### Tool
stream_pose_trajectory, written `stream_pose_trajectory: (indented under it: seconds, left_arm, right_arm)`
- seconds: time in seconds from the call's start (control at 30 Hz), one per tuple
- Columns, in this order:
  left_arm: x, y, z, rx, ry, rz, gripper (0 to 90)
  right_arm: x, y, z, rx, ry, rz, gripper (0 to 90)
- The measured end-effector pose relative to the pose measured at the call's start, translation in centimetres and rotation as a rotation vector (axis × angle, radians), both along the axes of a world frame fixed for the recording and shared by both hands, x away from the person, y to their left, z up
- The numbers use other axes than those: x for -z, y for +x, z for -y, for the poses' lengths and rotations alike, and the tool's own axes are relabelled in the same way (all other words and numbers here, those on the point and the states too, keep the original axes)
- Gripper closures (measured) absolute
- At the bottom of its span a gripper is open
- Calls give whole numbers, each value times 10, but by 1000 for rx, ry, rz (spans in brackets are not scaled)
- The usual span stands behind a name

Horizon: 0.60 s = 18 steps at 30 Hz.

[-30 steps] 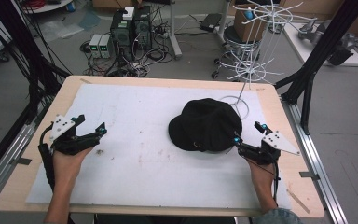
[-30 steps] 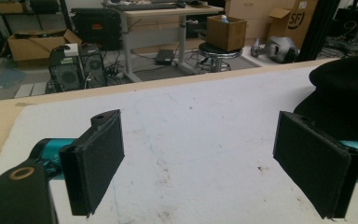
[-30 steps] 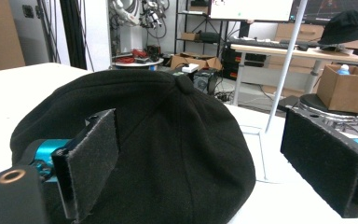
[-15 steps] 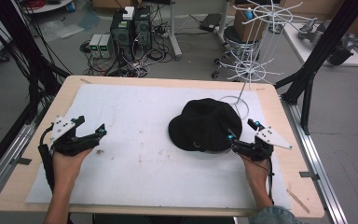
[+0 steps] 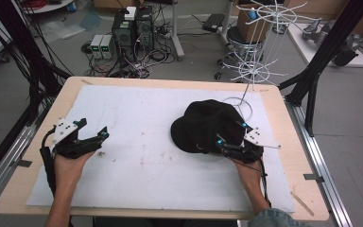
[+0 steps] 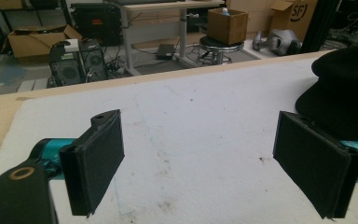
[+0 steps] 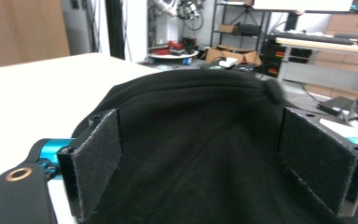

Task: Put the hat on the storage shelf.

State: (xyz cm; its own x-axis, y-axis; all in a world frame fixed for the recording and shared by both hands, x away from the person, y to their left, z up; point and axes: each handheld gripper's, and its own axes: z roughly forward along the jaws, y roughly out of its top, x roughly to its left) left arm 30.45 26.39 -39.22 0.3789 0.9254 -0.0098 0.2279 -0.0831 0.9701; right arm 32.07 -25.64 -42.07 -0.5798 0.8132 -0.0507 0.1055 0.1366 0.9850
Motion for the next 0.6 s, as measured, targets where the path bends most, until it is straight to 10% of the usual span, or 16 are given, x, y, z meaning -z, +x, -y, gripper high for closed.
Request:
stream_pose_trajectory:
  seconds: [0.3, 0.6]
  left_arm:
    - [1, 0, 1, -2, -3, -2, 163]
    - [1, 1, 1, 2, -3, -3, 164]
  right_arm:
    - [0, 2, -7, -1, -2, 6, 133]
    - [-7, 30, 14, 50, 113, 3, 131]
